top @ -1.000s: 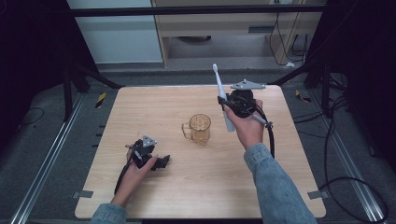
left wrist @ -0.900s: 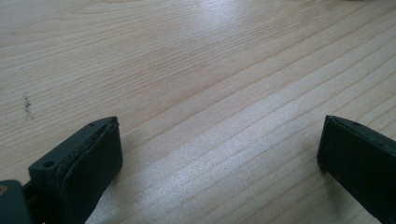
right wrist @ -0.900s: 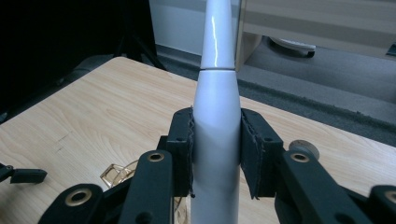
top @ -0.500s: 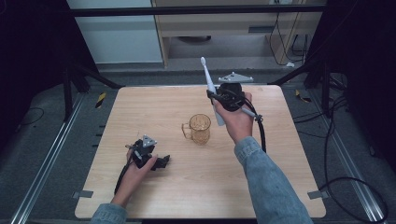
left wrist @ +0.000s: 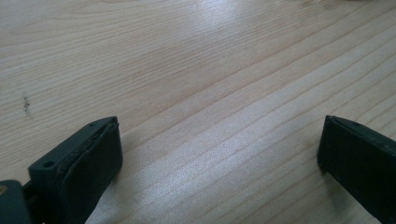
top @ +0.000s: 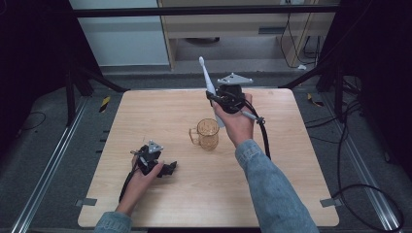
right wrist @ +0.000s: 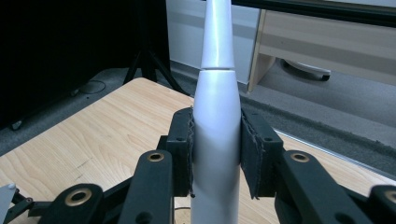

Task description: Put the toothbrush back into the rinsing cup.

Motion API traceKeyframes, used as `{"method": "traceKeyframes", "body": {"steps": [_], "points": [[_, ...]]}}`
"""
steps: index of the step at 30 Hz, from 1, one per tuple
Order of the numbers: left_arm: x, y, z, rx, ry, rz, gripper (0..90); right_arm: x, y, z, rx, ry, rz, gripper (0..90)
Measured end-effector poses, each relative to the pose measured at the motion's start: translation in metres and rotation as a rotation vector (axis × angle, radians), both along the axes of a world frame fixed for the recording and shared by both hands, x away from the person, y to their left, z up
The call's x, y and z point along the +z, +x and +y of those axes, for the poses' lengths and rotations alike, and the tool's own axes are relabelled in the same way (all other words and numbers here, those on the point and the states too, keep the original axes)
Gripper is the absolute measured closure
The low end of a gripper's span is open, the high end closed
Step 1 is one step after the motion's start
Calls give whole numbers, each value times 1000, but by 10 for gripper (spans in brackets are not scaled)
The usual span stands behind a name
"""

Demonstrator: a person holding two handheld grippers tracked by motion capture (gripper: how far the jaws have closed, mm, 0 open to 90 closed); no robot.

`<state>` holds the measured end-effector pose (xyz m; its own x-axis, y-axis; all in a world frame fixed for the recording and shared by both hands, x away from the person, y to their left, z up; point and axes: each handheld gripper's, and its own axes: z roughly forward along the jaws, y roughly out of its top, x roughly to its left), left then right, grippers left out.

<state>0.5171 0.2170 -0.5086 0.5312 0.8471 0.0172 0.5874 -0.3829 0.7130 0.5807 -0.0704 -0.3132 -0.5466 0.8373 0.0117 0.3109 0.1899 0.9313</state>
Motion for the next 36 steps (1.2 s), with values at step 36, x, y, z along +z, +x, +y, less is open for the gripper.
{"method": "traceKeyframes", "body": {"steps": [36], "points": [[0,0,0,-3,-2,1,0,-24,14,20,2,20,-24,670]]}}
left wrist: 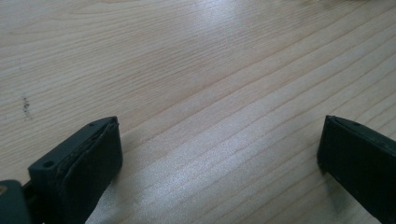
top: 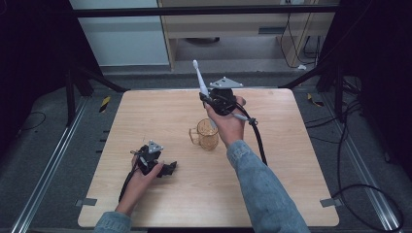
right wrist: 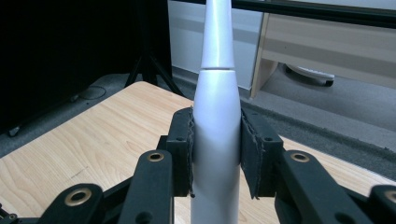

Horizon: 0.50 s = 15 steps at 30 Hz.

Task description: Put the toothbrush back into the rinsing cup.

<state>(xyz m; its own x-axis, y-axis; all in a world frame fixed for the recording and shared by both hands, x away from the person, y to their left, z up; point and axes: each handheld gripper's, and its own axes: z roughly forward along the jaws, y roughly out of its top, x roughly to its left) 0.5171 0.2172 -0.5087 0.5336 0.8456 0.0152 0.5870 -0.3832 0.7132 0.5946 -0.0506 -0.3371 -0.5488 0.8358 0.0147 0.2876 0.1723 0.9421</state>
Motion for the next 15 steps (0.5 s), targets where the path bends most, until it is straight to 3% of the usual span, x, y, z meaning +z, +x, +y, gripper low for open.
{"method": "traceKeyframes", "body": {"steps": [15], "points": [[0,0,0,-4,3,1,0,-10,3,0,3,3,15,669]]}}
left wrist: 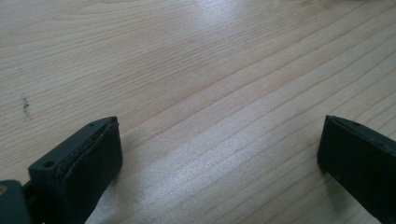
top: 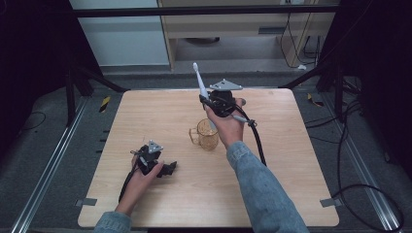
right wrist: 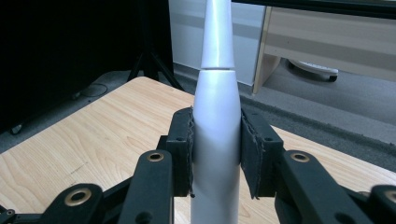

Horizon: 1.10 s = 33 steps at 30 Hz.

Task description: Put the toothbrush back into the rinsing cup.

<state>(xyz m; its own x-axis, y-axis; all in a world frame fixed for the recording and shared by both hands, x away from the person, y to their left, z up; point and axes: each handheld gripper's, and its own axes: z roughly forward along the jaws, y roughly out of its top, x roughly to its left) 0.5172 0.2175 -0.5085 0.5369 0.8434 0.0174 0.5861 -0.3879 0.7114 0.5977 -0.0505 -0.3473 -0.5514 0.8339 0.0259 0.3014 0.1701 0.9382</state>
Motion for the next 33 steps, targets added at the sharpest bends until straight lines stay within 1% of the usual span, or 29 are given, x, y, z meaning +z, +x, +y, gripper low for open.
{"method": "traceKeyframes", "body": {"steps": [12,19,20,33], "points": [[0,0,0,-1,0,1,0,-9,3,5,4,6,3,669],[0,0,0,-1,0,1,0,-15,4,6,10,8,13,669],[0,0,0,-1,0,0,0,-16,4,7,11,6,21,669],[0,0,0,-2,0,1,0,-21,6,8,17,-10,31,668]]}}
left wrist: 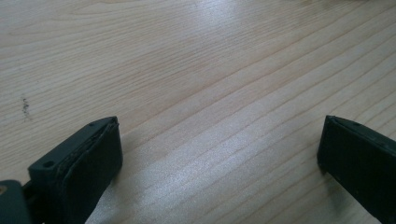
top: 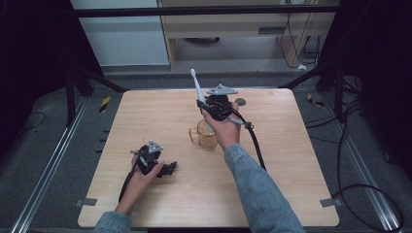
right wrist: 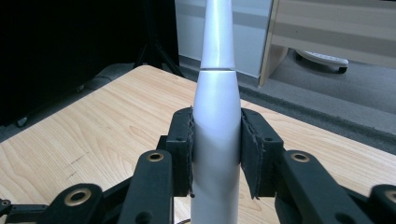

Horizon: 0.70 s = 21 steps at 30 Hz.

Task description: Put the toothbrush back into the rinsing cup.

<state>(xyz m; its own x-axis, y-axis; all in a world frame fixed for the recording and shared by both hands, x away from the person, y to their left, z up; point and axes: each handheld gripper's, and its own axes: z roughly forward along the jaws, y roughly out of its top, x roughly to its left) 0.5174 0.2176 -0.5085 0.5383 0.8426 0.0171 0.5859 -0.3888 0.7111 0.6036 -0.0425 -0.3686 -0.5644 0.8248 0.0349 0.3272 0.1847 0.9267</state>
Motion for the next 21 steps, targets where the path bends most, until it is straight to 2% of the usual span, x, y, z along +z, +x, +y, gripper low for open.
{"method": "traceKeyframes", "body": {"steps": [11,21], "points": [[0,0,0,0,0,0,0,-10,-1,-3,-4,1,21,668],[0,0,0,0,0,0,0,-13,-2,-5,-10,-5,30,668]]}}
